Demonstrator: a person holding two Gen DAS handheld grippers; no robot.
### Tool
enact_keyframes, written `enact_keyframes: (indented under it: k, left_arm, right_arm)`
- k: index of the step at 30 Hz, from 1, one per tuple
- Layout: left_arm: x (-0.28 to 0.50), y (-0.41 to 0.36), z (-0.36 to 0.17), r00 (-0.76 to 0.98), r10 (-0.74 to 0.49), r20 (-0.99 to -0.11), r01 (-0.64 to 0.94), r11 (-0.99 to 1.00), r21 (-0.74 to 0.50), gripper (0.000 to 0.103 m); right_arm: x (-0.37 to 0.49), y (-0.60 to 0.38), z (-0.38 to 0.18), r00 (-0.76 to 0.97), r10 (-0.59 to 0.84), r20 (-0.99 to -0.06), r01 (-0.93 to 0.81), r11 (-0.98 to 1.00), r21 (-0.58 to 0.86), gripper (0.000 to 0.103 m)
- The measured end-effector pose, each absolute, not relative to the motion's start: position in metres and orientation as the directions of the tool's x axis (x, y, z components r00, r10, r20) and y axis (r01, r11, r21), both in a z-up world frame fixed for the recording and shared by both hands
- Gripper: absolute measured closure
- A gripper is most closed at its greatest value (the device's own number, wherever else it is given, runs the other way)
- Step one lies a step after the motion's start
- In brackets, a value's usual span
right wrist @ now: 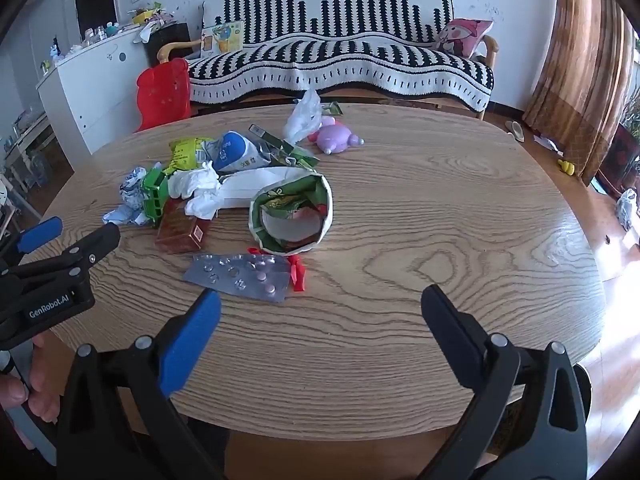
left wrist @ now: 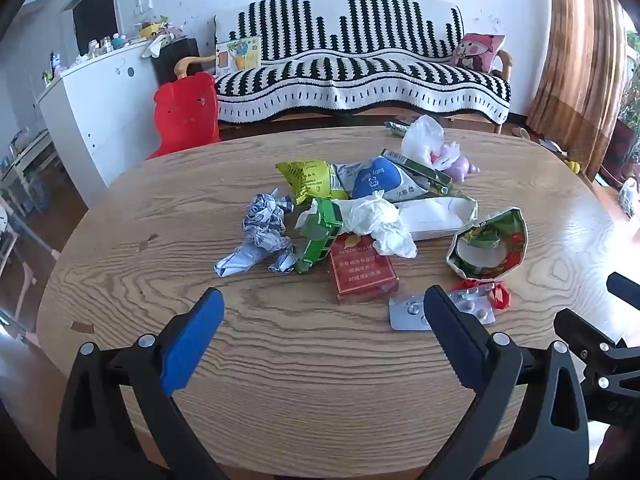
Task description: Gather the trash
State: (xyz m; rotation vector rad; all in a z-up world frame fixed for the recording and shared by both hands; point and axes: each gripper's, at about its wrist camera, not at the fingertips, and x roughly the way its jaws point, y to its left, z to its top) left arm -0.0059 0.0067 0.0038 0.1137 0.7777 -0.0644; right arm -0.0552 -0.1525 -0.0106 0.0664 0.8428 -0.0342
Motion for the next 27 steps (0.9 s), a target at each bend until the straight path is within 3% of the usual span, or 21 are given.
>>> enact_keyframes:
  k: [27]
  left_arm:
    - [-0.0058,0.0053,0.0018,0.702,-0.02,-0.712,0.104,0.992,0.075,0.006]
  right_arm:
    - [-0.0533,-0.152,-0.0132,0.662,-0.005,-0.75,0.055,0.998,0.042,0.006]
